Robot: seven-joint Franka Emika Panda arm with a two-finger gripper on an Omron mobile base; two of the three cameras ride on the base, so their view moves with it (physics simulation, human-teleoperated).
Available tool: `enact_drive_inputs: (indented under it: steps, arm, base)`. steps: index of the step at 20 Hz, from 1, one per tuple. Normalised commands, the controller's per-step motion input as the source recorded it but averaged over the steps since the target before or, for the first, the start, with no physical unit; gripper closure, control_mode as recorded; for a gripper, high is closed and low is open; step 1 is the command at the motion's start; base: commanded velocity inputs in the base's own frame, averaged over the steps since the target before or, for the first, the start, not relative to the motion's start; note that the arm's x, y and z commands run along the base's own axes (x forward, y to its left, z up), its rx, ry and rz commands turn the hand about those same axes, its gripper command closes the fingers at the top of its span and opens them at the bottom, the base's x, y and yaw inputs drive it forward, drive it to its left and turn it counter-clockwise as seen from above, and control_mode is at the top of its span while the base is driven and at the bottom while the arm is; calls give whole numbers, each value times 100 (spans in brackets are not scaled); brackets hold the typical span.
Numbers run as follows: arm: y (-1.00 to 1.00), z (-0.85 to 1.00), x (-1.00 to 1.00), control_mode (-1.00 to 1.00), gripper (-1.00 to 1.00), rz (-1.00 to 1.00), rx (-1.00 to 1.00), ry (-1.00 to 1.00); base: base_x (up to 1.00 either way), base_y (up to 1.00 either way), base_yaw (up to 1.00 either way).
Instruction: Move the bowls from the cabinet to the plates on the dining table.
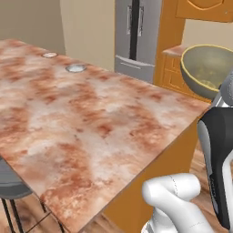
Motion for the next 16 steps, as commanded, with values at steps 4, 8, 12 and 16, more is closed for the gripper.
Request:
enact_drive_inputs:
  steps: [4, 8, 12, 16]
  arm:
    - [0, 0, 0, 100, 100, 0, 0, 0]
    - [0, 0, 0, 100, 100, 0, 0, 0]
    - [0, 0, 0, 100, 100, 0, 0, 0]
    - [0, 0, 0, 100, 100, 0, 0, 0]
  base:
    - [7, -53, 33]
    - [3, -60, 30]
    - [0, -81, 22]
    - [-1, -88, 20]
